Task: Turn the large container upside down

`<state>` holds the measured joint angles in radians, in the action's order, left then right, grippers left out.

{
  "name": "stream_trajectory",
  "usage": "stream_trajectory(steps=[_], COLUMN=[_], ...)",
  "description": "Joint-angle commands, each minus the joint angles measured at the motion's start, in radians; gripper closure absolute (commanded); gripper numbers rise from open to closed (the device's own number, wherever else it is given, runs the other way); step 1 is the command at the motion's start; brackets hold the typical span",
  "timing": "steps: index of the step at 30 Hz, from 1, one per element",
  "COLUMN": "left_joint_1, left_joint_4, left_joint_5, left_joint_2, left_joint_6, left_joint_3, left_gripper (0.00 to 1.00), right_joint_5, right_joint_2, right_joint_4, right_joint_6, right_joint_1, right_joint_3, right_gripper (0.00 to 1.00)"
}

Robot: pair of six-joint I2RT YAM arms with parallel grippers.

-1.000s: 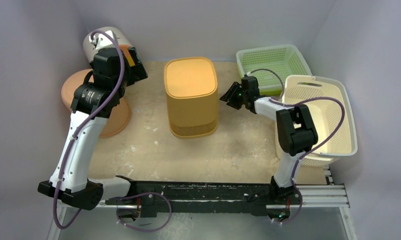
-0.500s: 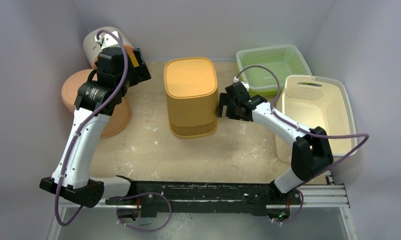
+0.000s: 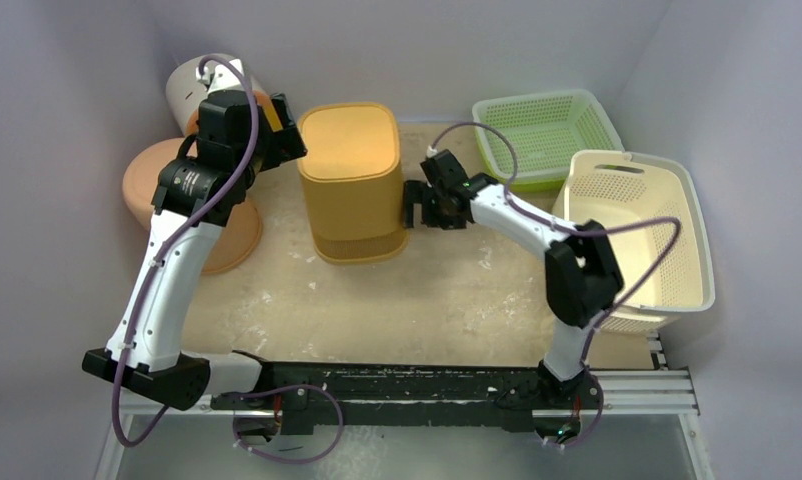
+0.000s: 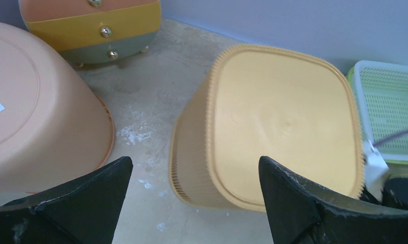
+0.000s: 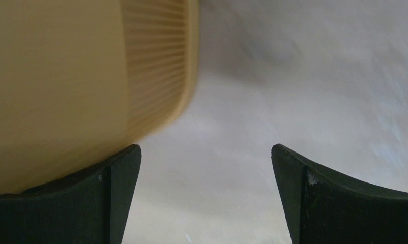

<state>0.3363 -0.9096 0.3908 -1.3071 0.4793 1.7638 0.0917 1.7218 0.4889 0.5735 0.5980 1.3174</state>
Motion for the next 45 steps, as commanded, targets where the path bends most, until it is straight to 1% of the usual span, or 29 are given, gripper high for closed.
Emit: stream_trajectory(steps=[1,3,5,7,8,11,15,17,21,24,26,29,33,35,37,41,45], left_joint_1=[0.001,0.001,0.001,0.001,0.0,0.0,0.0,0.001,0.0,0.0,0.0,0.001,0.001,0.0,0.001,-0.002,-0.011], left_joint_4=[0.016,0.02,0.03,0.034,0.034,0.03,0.09,0.114,0.153,0.213,0.266,0.399,0.634,0.715,0.777,0.846,0.866], left_joint_5=[-0.057,-0.091,-0.138,-0.177,-0.195,-0.255,-0.462,-0.511,-0.458,-0.389,-0.318,-0.192,-0.106,-0.093,-0.09,-0.05,-0.006], left_joint_2=[0.003,0.002,0.002,0.003,0.005,0.026,0.096,0.132,0.203,0.236,0.242,0.243,0.186,0.12,0.051,-0.063,-0.171], left_joint_6=[-0.002,-0.001,0.0,-0.001,-0.004,-0.026,-0.06,-0.045,-0.031,-0.031,-0.021,0.009,0.049,0.059,0.061,0.043,0.033], left_joint_3=[0.042,0.042,0.037,0.033,0.028,0.002,-0.089,-0.163,-0.378,-0.5,-0.573,-0.689,-0.831,-0.853,-0.844,-0.79,-0.698], left_gripper=[0.09,0.09,0.09,0.09,0.09,0.1,0.15,0.17,0.18,0.18,0.18,0.17,0.17,0.17,0.17,0.16,0.14], right_joint_5=[-0.121,-0.143,-0.16,-0.168,-0.151,-0.072,-0.022,-0.012,0.037,0.099,0.107,0.098,0.112,0.114,0.121,0.15,0.156], right_joint_2=[0.215,0.326,0.425,0.482,0.487,0.435,0.304,0.247,0.138,0.074,0.035,-0.01,-0.054,-0.059,-0.061,-0.081,-0.109], right_joint_4=[-0.16,-0.174,-0.148,-0.115,-0.109,-0.132,-0.151,-0.145,-0.112,-0.06,-0.03,-0.008,0.016,0.04,0.064,0.089,0.1], right_joint_6=[-0.02,-0.009,-0.001,0.033,0.038,0.023,0.008,0.003,-0.033,-0.058,-0.072,-0.08,-0.101,-0.12,-0.139,-0.161,-0.173], right_joint_1=[0.007,0.007,0.007,0.007,0.008,0.003,-0.026,-0.049,-0.078,-0.086,-0.103,-0.14,-0.192,-0.219,-0.239,-0.258,-0.284], right_joint_3=[0.296,0.434,0.562,0.645,0.66,0.607,0.464,0.404,0.326,0.317,0.317,0.324,0.351,0.375,0.4,0.413,0.393], right_gripper=[0.0,0.0,0.0,0.0,0.0,0.0,0.0,0.0,0.0,0.0,0.0,0.0,0.0,0.0,0.0,0.0,0.0])
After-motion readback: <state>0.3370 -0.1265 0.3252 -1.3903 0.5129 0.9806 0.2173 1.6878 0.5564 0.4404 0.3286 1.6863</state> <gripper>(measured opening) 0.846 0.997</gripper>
